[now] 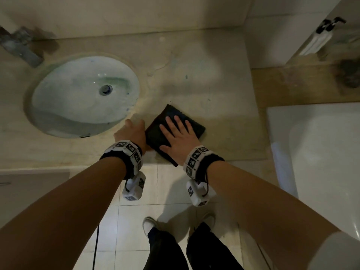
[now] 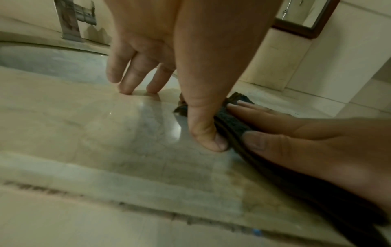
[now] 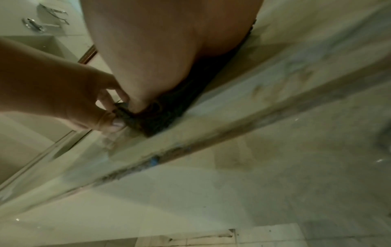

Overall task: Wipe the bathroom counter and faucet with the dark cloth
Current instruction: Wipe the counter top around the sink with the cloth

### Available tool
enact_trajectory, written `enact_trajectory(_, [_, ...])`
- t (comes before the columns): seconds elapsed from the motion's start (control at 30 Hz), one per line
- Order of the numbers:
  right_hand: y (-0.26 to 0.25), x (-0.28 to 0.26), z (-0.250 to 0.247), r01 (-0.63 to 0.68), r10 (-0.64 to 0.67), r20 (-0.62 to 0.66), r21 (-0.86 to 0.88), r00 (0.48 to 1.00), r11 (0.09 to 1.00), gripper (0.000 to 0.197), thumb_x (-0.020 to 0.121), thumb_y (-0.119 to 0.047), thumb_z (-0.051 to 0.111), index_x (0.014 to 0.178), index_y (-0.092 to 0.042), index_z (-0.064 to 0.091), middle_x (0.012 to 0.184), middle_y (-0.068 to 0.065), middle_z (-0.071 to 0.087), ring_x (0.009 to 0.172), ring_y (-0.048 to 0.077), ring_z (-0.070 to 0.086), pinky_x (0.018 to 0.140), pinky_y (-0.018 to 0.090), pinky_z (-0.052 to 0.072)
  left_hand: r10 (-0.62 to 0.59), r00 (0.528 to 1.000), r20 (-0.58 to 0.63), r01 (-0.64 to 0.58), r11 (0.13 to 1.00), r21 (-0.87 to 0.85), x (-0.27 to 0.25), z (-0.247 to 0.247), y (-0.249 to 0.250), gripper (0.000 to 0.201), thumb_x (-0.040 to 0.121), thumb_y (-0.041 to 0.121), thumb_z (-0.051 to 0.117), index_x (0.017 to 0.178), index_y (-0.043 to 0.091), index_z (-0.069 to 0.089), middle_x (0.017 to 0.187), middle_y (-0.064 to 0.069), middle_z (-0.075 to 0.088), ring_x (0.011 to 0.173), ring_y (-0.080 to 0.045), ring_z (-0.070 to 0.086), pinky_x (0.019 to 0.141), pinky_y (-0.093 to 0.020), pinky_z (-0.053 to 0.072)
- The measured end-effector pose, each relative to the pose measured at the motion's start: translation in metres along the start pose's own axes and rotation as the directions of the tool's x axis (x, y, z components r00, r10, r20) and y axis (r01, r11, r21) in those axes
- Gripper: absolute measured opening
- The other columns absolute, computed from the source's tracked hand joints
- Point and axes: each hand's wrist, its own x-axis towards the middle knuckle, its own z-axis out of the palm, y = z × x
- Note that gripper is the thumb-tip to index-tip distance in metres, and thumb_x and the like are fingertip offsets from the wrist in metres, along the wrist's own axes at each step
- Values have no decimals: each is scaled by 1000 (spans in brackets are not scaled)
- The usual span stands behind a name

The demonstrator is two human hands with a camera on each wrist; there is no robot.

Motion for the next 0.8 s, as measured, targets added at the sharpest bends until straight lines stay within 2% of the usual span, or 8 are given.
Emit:
enact_trajectory(0.2, [81, -51, 9, -190, 191, -33, 39, 981, 981, 71, 95, -65, 16, 154, -33, -9, 160, -4, -22, 147, 20, -22, 119, 45, -11, 0, 1000, 27, 0, 1000, -7, -5, -4, 1, 93, 61, 59, 82, 129, 19, 32, 125, -13, 36, 95, -40, 58, 78, -43, 48])
enact_trajectory(0.37, [136, -90, 21, -411, 419, -82, 103, 904, 906, 82, 82, -74, -6, 153, -33, -10, 162, -2, -18, 149, 22, -15, 118, 45, -9, 4, 999, 32, -4, 1000, -15, -7, -5, 1, 85, 60, 61, 81, 121, 19, 37, 121, -13, 37, 92, -40, 59, 79, -44, 52])
enact_trajectory(0.43, [135, -92, 18, -436, 444, -66, 104, 894, 894, 79, 87, -73, 4, 154, -32, -6, 163, 0, -14, 149, 24, -11, 119, 46, -4, 6, 999, 32, -6, 1000, -17, -6, -5, 1, 86, 60, 61, 81, 121, 19, 37, 121, -13, 37, 92, -39, 59, 80, -44, 52])
enact_trajectory(0.5, [134, -92, 6, -440, 448, -72, 103, 891, 892, 76, 92, -68, 26, 155, -30, 6, 163, 4, -1, 149, 29, 1, 119, 48, 8, 14, 1000, 28, -14, 1000, -22, -6, -3, 1, 86, 60, 61, 81, 120, 20, 36, 120, -13, 37, 93, -39, 59, 81, -44, 53])
enact_trajectory(0.57, [135, -94, -7, -455, 466, -146, 98, 873, 885, 73, 88, -67, 45, 148, -27, 30, 152, 13, 26, 137, 34, 28, 110, 47, 30, 15, 1000, 24, -14, 999, -32, -5, -2, 0, 84, 60, 61, 81, 119, 20, 37, 118, -13, 37, 93, -40, 58, 81, -45, 52])
enact_trajectory(0.63, [138, -95, -14, -471, 490, -180, 143, 853, 871, 64, 82, -66, 56, 130, -25, 44, 126, 12, 43, 114, 32, 45, 92, 43, 45, 16, 1000, 22, -15, 999, -40, -4, -2, -2, 83, 61, 60, 81, 119, 20, 37, 118, -13, 37, 93, -40, 58, 81, -45, 52])
enact_trajectory(0.73, [139, -93, -20, -470, 505, -76, 266, 860, 841, 48, 82, -62, 60, 108, -25, 44, 105, 5, 50, 95, 27, 52, 76, 40, 50, 22, 1000, 16, -21, 999, -38, -5, -2, -2, 84, 60, 60, 81, 120, 20, 38, 119, -13, 38, 95, -39, 58, 82, -45, 50])
enact_trajectory(0.8, [133, -92, -22, -439, 465, -29, 281, 885, 853, 39, 87, -60, 56, 96, -24, 42, 91, 1, 52, 83, 22, 55, 64, 35, 46, 23, 1000, 13, -22, 999, -44, -5, -3, -3, 83, 60, 60, 82, 119, 20, 39, 120, -12, 38, 97, -37, 57, 85, -45, 50])
